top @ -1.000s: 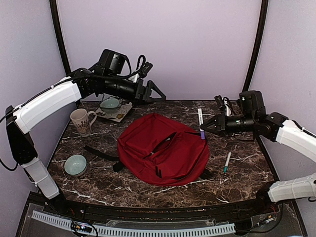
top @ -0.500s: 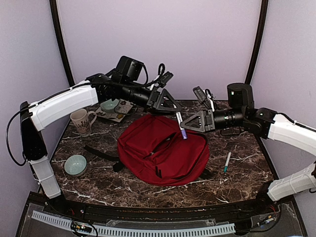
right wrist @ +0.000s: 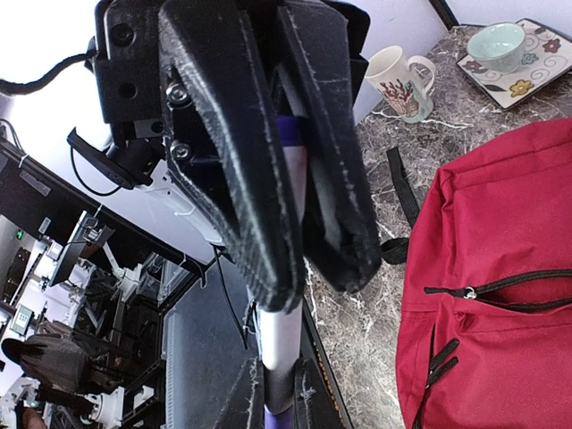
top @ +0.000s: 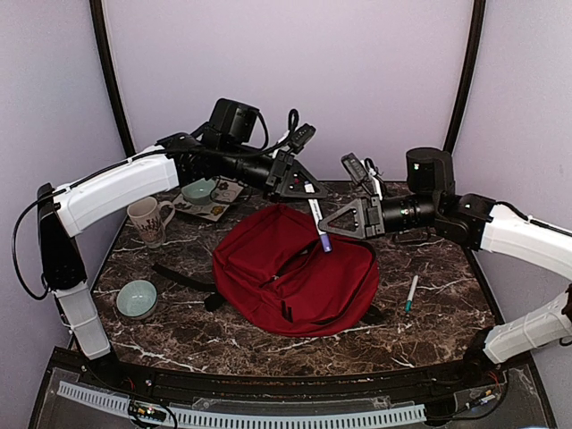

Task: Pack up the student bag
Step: Pass from the right arm to the left, then pass from the left arm to the right

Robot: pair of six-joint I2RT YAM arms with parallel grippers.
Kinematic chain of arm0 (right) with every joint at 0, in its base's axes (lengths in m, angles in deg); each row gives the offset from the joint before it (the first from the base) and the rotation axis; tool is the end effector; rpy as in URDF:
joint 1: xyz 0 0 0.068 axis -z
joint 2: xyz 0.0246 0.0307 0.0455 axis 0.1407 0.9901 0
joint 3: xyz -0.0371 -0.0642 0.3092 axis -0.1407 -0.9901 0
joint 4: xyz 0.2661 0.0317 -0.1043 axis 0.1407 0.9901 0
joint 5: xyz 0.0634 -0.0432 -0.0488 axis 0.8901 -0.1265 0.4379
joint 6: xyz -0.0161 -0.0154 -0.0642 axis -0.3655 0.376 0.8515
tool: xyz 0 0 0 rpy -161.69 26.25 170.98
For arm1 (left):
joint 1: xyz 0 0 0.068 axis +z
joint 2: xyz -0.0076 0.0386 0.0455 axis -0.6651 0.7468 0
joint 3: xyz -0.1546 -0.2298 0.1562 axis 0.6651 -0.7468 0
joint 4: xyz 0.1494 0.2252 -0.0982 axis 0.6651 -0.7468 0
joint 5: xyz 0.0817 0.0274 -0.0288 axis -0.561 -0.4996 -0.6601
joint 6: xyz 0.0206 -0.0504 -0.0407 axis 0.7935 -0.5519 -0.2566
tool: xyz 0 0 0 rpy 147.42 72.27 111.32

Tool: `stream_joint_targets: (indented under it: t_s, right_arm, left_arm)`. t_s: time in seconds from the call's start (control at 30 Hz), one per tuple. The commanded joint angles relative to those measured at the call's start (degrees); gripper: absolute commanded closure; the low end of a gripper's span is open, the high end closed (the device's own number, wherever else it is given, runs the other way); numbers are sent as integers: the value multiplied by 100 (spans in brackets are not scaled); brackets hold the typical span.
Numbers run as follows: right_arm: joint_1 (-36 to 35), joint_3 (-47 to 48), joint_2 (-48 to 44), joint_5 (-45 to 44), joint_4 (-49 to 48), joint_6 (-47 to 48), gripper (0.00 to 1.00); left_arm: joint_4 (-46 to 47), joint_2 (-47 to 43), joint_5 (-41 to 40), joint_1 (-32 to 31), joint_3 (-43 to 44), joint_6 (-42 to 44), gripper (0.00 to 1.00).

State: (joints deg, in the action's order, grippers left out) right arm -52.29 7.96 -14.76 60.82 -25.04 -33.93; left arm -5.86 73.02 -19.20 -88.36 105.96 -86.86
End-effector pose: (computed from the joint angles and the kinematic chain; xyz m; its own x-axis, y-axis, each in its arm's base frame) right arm 0.1921 0.2379 0.3772 -0.7236 -0.1129 -0.6809 -0.6888 0.1798 0.7022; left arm 0.2880 -0.3670 0.4355 -0.6979 0.2773 -0.6603 0.6978 0.0561 -0.7141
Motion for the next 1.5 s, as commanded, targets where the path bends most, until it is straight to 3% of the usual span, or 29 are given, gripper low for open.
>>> stream_joint_targets:
  t_s: [0.0,0.03,0.1,0.2,0.37,0.57,0.73,0.93,1.47]
  right_arm:
    - [-30,121,-136,-433,-269,-121,100]
    - [-32,118,-146,-503,-282,-173,98]
    - [-32,145,-128,-581,-268,-335,65]
    - [-31,230,-75,-700,-106,-412,43]
    - [-35,-94,-381,-1163,-656,-797,30]
    - [-31,-474,-818,-2064,-1476,-1286,20]
    - [-31,-626,-850,-2352,-1978,-1547,20]
    - [-34,-708,-685,-2425,-2466,-1780,29]
    - [-35,-600,-137,-1987,-3442,-2197,78]
  left_arm:
    - [98,-127,118,-26,49,-1,100]
    - [113,-152,100,-30,27,-5,100]
    - [137,-201,25,-26,10,-6,100]
    - [248,-289,-219,-2,19,-113,100]
    - [592,-460,-882,209,3,-859,100]
    - [1832,-726,-1361,412,-513,-1990,100]
    - [2361,-696,-1657,426,-619,-2621,100]
    - [2464,-747,-1921,431,-683,-2786,100]
    - [2976,-922,-2098,431,-1260,-3243,100]
